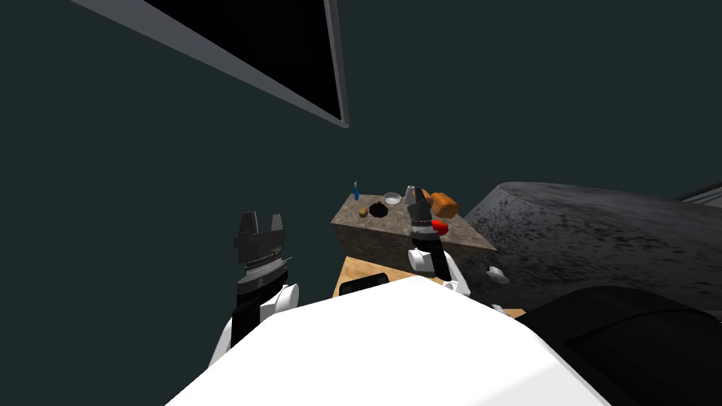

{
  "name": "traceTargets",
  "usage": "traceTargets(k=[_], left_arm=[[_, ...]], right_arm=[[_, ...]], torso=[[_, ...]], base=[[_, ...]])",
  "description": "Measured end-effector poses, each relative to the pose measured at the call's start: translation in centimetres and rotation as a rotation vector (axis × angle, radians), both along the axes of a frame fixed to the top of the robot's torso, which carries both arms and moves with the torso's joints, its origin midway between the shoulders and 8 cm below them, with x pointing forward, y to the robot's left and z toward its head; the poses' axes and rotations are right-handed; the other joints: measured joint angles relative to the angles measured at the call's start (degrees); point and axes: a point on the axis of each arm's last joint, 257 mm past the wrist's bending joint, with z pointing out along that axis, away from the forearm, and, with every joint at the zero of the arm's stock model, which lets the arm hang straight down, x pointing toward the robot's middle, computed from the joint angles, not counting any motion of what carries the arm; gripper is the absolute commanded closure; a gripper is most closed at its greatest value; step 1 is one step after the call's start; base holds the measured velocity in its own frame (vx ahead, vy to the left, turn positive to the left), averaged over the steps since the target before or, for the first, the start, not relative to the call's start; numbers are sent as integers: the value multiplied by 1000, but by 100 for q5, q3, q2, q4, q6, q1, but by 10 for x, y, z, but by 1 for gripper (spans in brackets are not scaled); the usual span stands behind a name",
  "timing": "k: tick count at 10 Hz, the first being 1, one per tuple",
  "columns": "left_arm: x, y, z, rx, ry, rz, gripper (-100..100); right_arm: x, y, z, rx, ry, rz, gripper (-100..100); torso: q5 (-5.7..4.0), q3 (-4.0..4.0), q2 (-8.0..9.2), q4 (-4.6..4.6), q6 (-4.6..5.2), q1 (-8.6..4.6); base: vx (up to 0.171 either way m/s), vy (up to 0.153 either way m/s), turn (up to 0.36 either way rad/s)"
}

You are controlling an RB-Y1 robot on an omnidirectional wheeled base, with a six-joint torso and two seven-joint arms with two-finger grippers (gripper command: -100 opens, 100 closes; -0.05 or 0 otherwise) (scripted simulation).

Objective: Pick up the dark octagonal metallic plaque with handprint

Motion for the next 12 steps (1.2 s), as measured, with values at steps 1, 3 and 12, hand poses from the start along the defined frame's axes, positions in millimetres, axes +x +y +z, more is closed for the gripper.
traceTargets(k=[1, 3, 12], left_arm=[[0, 0, 0, 0, 0, 0, 0], [0, 0, 0, 0, 0, 0, 0], [0, 0, 0, 0, 0, 0, 0]], right_arm=[[1, 2, -3, -18, 11, 9, -100], [6, 6, -16, -68, 51, 37, -100], [14, 17, -90, -267, 256, 152, -100]], torso=[[0, 0, 0, 0, 0, -1], [-1, -2, -3, -1, 0, -4], [0, -2, -3, -1, 0, -2]], base=[[6, -1, 41], [11, -2, 54], [10, -1, 41]])
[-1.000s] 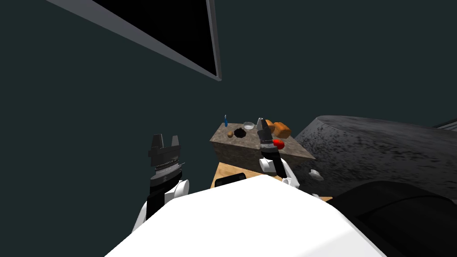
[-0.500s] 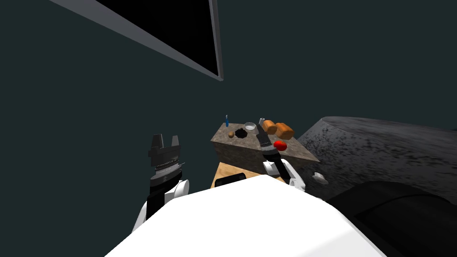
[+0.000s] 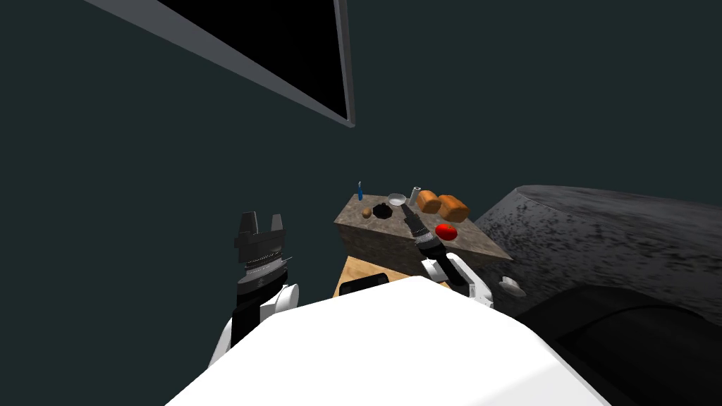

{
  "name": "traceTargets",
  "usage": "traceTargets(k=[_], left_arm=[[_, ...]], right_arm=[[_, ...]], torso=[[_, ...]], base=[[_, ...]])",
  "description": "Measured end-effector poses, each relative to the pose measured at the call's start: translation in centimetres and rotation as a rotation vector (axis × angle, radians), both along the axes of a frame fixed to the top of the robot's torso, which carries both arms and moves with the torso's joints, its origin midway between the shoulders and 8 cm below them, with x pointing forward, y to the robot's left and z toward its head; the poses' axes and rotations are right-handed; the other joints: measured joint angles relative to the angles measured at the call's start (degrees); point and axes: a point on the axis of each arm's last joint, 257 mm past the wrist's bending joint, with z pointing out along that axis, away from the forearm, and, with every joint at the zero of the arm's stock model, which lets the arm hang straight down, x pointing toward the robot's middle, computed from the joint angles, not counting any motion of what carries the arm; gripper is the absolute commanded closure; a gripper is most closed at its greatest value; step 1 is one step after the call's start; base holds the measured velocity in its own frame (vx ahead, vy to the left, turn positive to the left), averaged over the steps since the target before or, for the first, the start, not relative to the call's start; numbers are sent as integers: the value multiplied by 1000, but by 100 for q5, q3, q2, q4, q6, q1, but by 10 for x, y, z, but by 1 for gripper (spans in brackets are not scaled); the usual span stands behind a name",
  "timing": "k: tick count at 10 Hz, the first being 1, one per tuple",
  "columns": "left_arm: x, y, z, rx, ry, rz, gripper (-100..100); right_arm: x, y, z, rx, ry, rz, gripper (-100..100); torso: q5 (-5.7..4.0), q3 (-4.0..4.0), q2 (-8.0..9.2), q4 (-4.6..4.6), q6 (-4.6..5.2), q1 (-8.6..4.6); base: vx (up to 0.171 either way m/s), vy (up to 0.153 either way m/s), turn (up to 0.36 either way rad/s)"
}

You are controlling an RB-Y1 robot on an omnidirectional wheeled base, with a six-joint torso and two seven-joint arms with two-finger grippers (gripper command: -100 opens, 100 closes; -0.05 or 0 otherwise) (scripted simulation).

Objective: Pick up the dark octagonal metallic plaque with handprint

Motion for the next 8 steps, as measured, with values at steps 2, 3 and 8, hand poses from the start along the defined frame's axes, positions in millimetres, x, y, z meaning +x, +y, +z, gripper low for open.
traceTargets(k=[2, 3, 8], left_arm=[[0, 0, 0, 0, 0, 0, 0], [0, 0, 0, 0, 0, 0, 0], [0, 0, 0, 0, 0, 0, 0]], right_arm=[[0, -1, -18, -45, 50, 24, -100], [-3, -2, -31, -70, 84, 35, -100], [-10, -11, -76, -188, 219, 96, -100]], torso=[[0, 0, -1, 0, 0, 0], [0, -1, -1, 0, 0, 1], [0, 0, 0, 0, 1, -1]], base=[[12, 0, 47], [12, -1, 35], [11, -2, 58]])
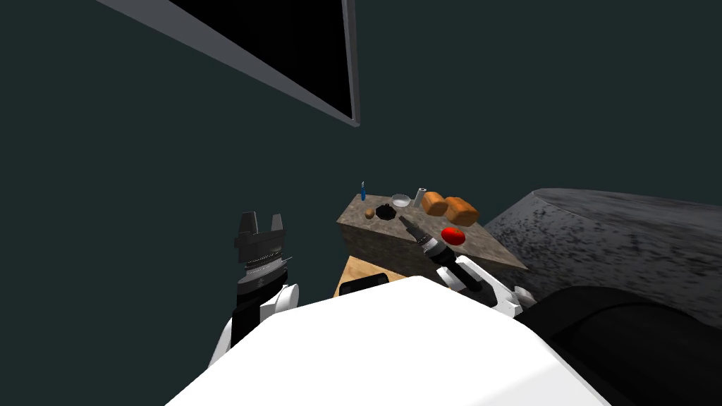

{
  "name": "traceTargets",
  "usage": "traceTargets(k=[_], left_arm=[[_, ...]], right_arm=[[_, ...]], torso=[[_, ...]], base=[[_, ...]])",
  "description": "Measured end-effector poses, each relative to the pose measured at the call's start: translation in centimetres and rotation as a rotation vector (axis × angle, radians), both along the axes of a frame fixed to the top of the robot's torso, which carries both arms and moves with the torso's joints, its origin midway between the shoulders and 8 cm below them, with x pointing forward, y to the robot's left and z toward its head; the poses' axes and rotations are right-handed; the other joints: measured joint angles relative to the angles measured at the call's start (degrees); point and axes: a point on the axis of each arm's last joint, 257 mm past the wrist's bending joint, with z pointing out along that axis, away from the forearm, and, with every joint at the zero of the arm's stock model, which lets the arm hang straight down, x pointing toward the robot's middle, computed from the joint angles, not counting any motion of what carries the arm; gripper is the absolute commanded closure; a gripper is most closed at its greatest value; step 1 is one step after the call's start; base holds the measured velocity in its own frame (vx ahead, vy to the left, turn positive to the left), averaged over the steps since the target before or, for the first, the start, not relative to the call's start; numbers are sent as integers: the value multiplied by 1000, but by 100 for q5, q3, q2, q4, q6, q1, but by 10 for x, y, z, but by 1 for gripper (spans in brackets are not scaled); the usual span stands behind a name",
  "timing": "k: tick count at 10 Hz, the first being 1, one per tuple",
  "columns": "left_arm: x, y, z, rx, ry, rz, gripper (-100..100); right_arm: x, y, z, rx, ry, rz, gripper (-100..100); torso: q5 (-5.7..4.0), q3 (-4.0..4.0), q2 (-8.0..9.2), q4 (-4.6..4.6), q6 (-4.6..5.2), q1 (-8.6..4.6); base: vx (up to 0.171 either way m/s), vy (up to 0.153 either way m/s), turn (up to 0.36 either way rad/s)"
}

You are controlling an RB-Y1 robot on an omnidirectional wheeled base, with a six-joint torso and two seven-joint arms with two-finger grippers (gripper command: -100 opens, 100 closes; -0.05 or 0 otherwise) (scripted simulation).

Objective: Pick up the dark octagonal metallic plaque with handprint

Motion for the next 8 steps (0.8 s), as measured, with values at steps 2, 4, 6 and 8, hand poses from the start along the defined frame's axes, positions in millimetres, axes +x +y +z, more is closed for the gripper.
traceTargets(k=[2, 4, 6, 8], left_arm=[[0, 0, 0, 0, 0, 0, 0], [0, 0, 0, 0, 0, 0, 0], [0, 0, 0, 0, 0, 0, 0], [0, 0, 0, 0, 0, 0, 0]], right_arm=[[-6, -5, -21, -50, 58, 28, -100], [-9, -12, -42, -100, 116, 52, -100], [-20, -19, -61, -145, 175, 74, -100], [-27, -27, -73, -182, 217, 93, -100]], torso=[[0, 0, -1, 0, -1, 0], [0, -1, -1, 0, 0, 0], [0, 0, 0, 0, -1, 0], [0, 1, 1, 0, -1, 2]], base=[[9, -3, 60], [10, -5, 65], [4, -3, 24], [6, -2, 76]])
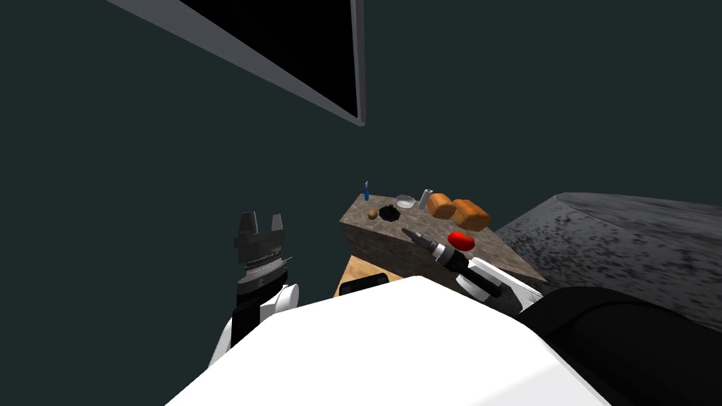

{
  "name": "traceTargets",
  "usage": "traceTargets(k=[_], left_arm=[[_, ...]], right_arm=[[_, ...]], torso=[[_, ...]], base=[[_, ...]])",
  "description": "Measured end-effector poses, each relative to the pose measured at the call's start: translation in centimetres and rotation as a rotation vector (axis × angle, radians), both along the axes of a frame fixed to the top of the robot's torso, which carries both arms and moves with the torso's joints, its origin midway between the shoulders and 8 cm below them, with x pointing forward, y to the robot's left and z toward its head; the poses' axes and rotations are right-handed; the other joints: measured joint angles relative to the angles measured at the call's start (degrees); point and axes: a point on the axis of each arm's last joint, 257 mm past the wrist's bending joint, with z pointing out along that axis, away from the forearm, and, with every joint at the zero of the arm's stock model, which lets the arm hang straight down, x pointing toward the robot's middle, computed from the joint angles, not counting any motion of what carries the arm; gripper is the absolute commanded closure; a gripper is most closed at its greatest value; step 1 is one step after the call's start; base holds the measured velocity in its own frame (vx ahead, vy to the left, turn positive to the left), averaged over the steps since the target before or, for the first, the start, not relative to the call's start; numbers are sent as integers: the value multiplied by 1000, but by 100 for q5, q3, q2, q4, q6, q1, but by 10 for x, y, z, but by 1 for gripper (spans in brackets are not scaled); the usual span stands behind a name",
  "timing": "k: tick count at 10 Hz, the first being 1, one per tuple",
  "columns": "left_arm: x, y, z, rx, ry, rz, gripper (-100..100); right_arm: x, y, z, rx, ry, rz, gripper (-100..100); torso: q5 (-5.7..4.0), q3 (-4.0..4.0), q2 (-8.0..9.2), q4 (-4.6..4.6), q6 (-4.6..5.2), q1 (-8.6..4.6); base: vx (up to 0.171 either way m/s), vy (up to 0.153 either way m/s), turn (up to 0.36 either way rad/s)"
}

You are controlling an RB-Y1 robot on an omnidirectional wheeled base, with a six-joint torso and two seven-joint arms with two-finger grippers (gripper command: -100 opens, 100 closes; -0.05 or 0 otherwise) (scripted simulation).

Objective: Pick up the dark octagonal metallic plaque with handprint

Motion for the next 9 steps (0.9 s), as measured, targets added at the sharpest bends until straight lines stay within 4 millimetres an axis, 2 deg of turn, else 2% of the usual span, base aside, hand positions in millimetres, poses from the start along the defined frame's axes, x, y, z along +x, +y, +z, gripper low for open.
traceTargets(k=[6, 9], left_arm=[[0, 0, 0, 0, 0, 0, 0], [0, 0, 0, 0, 0, 0, 0]], right_arm=[[-23, -31, -45, -139, 165, 73, -100], [-30, -43, -56, -199, 222, 107, -100]], torso=[[-1, -1, -2, 0, -1, -3], [0, -1, -1, 0, -2, 0]], base=[[6, -7, 85], [1, -3, 73]])
